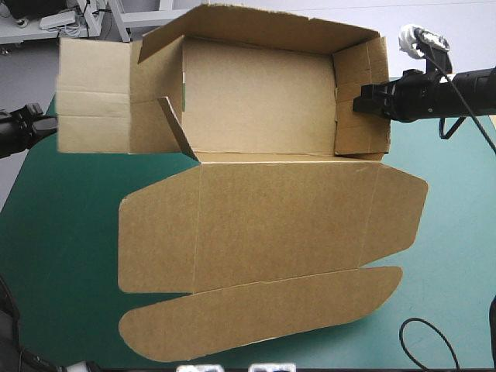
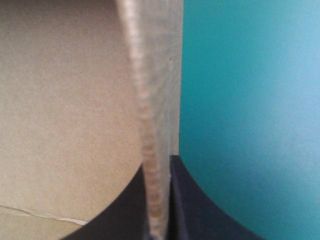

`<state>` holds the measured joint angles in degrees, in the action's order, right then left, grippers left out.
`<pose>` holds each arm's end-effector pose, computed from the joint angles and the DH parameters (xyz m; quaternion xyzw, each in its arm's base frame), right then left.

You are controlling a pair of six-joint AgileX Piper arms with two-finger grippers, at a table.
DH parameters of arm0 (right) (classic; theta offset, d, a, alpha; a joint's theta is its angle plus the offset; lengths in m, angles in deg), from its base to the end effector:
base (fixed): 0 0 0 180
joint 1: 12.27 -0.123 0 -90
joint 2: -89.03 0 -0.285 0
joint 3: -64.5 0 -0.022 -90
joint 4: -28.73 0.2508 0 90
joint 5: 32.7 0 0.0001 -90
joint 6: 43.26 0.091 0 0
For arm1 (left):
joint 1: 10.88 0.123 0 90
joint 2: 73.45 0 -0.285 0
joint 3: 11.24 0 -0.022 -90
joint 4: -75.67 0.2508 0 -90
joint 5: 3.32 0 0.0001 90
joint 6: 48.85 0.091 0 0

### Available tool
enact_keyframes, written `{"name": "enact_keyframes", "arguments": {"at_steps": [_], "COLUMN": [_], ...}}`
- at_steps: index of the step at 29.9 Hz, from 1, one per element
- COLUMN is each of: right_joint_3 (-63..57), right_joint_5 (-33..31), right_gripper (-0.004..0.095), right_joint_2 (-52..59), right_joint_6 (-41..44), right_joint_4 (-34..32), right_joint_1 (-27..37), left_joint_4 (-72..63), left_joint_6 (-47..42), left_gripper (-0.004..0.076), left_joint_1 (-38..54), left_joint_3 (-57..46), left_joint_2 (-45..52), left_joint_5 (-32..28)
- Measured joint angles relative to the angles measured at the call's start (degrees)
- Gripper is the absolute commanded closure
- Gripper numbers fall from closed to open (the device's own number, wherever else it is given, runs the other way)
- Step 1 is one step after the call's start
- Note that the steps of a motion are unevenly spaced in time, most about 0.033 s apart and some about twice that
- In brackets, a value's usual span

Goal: Fold the box

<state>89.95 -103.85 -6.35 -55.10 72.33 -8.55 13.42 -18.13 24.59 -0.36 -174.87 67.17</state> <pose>0.3069 0.0396 0.4649 -0.0659 0.8730 0.3261 0.3567 0.3188 0.1339 0.3818 -0.1249 0.8399 -0.3494 0.3961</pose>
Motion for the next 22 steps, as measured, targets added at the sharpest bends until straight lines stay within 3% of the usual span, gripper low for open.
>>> {"name": "enact_keyframes", "arguments": {"at_steps": [11,22], "right_joint_3": [2.7,2.7], "right_joint_5": [-0.3,3.0], "right_gripper": [0.0918,0.0914], "right_joint_2": [0.6,-1.3], "right_joint_6": [-0.2,1.4], "right_joint_4": [2.0,-6.6], "right_joint_1": [0.1,-1.0], "left_joint_4": [-16.9,-17.0], "left_joint_6": [1.4,2.6], "left_gripper": [0.0717,0.0717], "left_joint_1": [-15.4,-23.8], "left_joint_3": [0.0,1.4], "left_joint_2": [-0.4,4.0], "left_joint_5": [-0.6,-0.6]}}
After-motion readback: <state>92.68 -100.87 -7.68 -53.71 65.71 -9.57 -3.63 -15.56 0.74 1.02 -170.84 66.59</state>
